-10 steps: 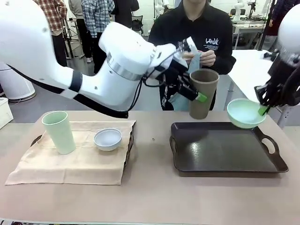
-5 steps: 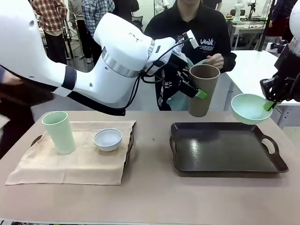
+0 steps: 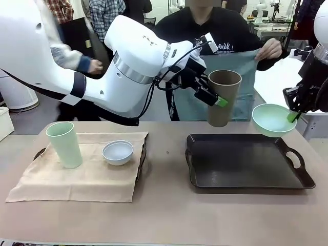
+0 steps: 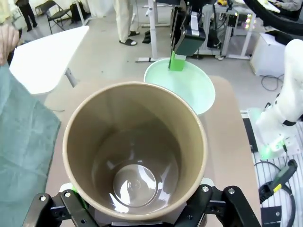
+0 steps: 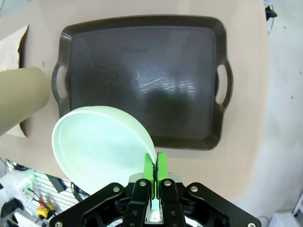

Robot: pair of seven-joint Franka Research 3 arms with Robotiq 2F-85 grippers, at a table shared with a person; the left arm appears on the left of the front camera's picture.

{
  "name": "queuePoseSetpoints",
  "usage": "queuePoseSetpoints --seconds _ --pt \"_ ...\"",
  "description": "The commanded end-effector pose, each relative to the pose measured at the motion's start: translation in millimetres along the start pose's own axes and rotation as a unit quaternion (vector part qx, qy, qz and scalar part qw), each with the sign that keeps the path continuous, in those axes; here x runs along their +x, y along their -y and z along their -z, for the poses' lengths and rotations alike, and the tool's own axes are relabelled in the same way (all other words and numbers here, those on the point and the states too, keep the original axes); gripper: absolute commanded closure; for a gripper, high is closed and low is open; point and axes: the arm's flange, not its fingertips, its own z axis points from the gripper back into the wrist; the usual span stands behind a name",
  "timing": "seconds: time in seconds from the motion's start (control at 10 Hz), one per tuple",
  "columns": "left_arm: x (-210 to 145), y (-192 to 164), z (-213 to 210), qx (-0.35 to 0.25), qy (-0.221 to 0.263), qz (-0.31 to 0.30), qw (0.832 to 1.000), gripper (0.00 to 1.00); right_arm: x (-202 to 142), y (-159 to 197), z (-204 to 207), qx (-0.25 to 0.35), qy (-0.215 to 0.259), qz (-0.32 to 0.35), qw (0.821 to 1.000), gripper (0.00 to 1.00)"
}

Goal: Set up a tray with a mat and arrange the tableware.
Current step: Place the Picnic Bowl and Reusable plastic cup back onto the Handle tray in front of the human's position.

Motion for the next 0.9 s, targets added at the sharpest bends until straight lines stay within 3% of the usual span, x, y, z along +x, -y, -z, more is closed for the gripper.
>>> queuePoseSetpoints --seconds 0.0,0.8 --pt "0.5 -0.3 -2.9 -0.001 0.003 0.006 1.0 1.0 1.4 -1.3 -0.7 0.006 0.007 0.002 1.0 1.0" --pt "0.5 -0.3 -2.9 -0.001 0.003 0.006 1.0 1.0 1.4 -1.3 -0.7 0.006 0.007 0.002 1.0 1.0"
